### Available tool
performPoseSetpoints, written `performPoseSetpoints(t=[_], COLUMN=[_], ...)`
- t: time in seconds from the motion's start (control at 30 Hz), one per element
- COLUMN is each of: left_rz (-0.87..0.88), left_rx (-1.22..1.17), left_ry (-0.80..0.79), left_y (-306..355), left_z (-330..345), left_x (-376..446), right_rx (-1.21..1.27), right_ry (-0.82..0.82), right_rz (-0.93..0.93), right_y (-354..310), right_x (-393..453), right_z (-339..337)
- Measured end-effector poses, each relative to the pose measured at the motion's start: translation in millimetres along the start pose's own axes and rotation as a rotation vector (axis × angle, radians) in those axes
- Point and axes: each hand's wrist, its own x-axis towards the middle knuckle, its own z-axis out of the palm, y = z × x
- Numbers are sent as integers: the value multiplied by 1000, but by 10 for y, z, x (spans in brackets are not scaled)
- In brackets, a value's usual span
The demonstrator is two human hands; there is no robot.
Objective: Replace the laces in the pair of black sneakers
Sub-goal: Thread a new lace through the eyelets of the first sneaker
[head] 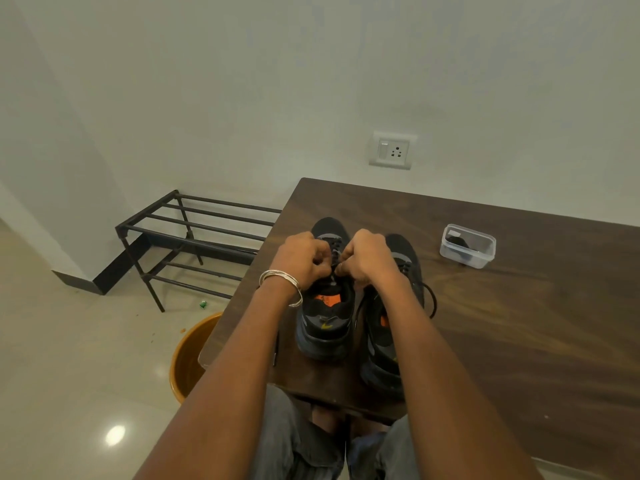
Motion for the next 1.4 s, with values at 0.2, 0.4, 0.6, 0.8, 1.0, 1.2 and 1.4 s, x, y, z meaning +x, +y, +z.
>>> performPoseSetpoints(t=[0.2,0.4,0.6,0.8,1.0,1.2,1.4], left_rz=[-59,-221,-287,-378,-504,-567,-589], left_rx=[-1,-150,-311,-534,-646,-715,-751], left_ry=[42,124,102,27,-7,-2,-8], left_y=[64,130,129,125,165,178,187], left_z=[90,148,213,199,183,201,200], left_x=[-30,-43,-37,-49,-35,-31,-35], right_rx=[142,229,265,400,534,543,544], right_ry=[-19,-68,-103,-84,-107,-104,-89], right_rz=[69,90,81,91,138,149,154], right_y=[44,52,84,176,211,176,170], right_x=[-10,-30,-42,-48,-43,-71,-78], right_z=[-32,-76,-94,-87,-66,-80,-85])
